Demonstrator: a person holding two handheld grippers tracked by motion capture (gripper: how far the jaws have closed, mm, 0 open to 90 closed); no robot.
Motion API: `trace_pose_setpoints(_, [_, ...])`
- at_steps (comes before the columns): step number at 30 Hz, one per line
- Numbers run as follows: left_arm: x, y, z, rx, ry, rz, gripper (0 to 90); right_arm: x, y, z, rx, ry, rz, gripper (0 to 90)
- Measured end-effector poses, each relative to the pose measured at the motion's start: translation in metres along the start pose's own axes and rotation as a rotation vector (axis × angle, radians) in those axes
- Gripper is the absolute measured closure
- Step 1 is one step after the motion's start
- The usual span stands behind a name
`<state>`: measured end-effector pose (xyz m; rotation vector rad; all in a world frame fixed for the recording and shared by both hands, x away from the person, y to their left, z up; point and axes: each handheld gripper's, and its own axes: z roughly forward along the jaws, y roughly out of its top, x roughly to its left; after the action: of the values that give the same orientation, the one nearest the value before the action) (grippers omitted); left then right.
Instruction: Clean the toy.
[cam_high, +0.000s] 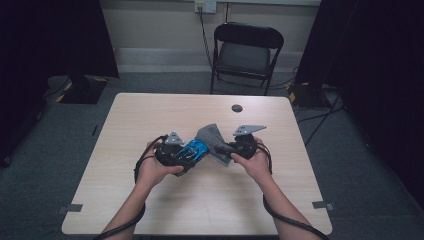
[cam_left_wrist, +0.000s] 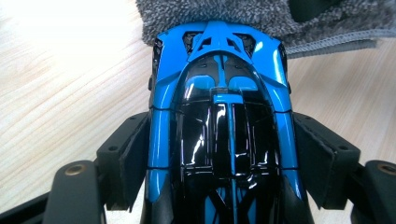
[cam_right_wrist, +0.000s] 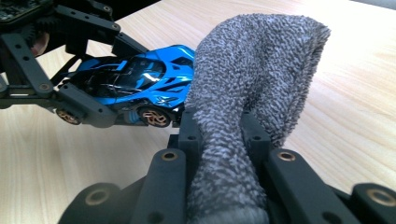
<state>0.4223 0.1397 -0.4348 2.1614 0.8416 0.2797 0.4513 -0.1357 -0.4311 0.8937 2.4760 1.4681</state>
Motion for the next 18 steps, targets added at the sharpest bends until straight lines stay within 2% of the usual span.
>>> trace_pose_setpoints(8, [0.005, -0.002, -0.002, 0.004, 0.018, -0.007, 26.0, 0.006, -0.005, 0.001, -0.001, 0.017, -0.004, 75.2])
trace_pose_setpoints(18, [0.009, -0.004, -0.005, -0.003, 0.031, -0.036, 26.0, 0.011, -0.010, -0.004, -0.007, 0.038, 0.001, 75.1])
